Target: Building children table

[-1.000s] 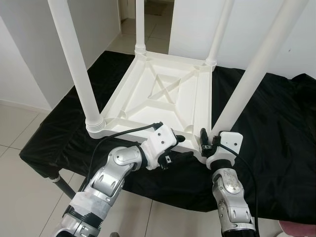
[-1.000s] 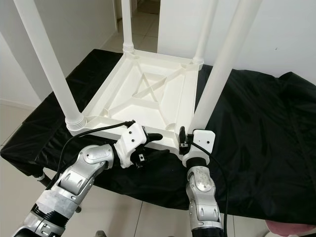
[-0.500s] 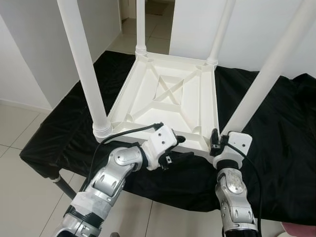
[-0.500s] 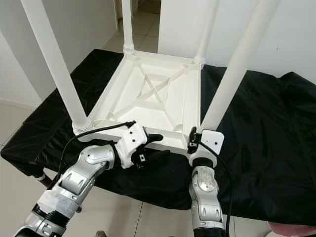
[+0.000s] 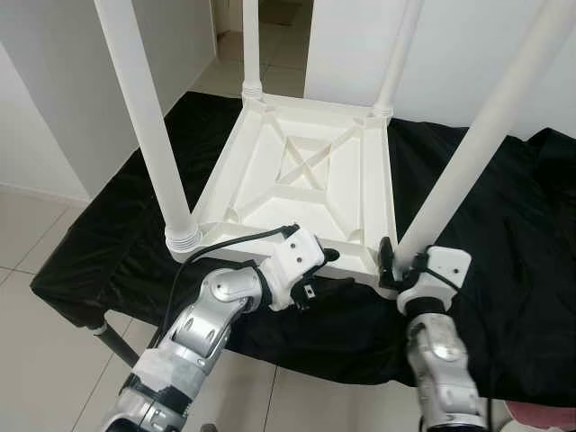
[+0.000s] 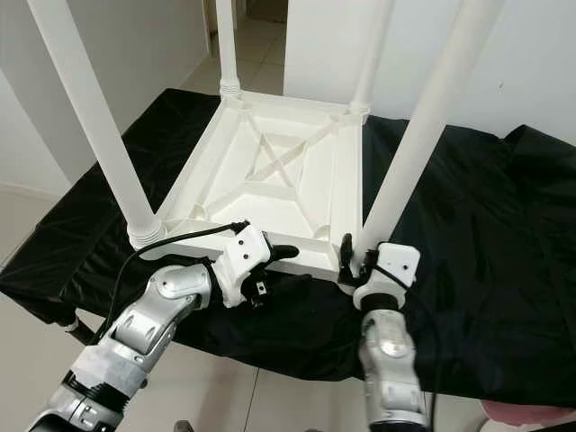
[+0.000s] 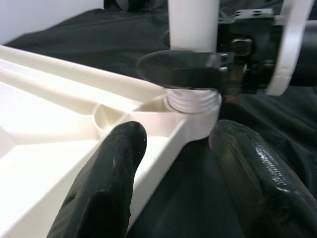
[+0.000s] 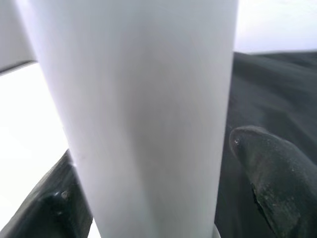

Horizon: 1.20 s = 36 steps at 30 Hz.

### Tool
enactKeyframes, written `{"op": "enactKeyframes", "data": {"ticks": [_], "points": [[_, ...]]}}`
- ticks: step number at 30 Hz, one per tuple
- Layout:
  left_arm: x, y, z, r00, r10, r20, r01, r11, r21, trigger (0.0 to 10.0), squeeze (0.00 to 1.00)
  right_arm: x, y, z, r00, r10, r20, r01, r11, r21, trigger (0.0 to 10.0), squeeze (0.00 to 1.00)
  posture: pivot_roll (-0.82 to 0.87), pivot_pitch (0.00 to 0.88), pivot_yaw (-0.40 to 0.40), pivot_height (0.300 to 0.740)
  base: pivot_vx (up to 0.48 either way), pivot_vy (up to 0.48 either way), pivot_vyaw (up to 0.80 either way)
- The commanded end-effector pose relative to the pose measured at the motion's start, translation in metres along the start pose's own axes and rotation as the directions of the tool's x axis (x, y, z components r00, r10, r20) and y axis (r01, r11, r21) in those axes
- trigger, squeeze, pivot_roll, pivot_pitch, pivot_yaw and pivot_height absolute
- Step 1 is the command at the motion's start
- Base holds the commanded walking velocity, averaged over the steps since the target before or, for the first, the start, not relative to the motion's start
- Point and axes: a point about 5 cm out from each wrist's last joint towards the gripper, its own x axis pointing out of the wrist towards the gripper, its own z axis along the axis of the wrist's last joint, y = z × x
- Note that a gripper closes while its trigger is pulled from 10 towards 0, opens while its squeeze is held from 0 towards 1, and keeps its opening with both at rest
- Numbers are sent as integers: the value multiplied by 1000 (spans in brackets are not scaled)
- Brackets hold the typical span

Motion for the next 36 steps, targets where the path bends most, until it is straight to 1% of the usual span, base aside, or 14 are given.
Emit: {"op": "enactKeyframes", "data": {"ticks": [1,2,4,6,15,16,17,18,20,29,30,34,35,36], "points": [[-1,4,-1,1000,26,-7,-26,1000,8,10000,0,-1,-2,-1,997,71,8,-71,997,24,10000,0,-84,0,-6,740,0,0,0],[-1,4,-1,1000,26,-7,-26,1000,8,10000,0,-1,-2,-1,997,71,8,-71,997,24,10000,0,-84,0,-6,740,0,0,0],[-2,6,0,1000,27,-9,-26,1000,14,10000,0,1,-8,0,966,258,-7,-258,966,21,10000,0,-80,0,-3,740,0,0,0],[-2,6,0,1000,27,-9,-26,1000,16,10000,0,2,-11,1,948,319,-14,-318,948,20,10000,0,-80,0,-3,740,0,0,0],[0,5,0,1000,24,-10,-24,1000,18,10000,0,22,-24,7,891,451,-55,-454,889,-57,10000,0,-75,0,-4,740,0,0,0],[0,4,0,1000,21,-10,-21,1000,19,10000,0,25,-25,7,876,477,-70,-481,874,-68,6588,0,-69,0,-13,740,0,0,0],[0,4,0,1000,19,-10,-19,1000,19,10000,0,28,-25,6,868,491,-78,-496,865,-73,6588,0,-69,0,-13,740,0,0,0],[0,4,-1,1000,20,-11,-20,1000,21,10000,0,29,-25,5,858,506,-89,-512,855,-80,39,0,-65,0,-15,740,0,0,0],[0,4,-1,1000,23,-14,-23,999,25,10000,0,29,-26,4,841,532,-97,-539,839,-75,0,0,-60,0,-19,740,0,0,0],[-2,2,-3,999,29,-19,-29,999,25,10000,0,27,-29,0,814,570,-111,-577,815,-49,0,0,-54,0,-28,740,0,0,0],[-2,2,-3,999,33,-19,-33,999,22,10000,0,26,-30,-2,811,572,-121,-580,813,-44,1098,0,-58,0,-29,740,0,0,0],[-1,2,-3,999,34,-19,-34,999,20,10000,0,26,-31,-4,809,573,-127,-581,813,-33,1098,0,-58,0,-29,740,0,0,0],[-1,2,-3,999,35,-18,-35,999,20,10000,0,26,-31,-2,814,568,-121,-575,817,-31,10000,0,-65,0,-30,740,0,0,0],[-1,2,-3,999,35,-18,-35,999,20,10000,0,26,-31,-2,814,568,-121,-575,817,-31,10000,0,-65,0,-30,740,0,0,0]]}}
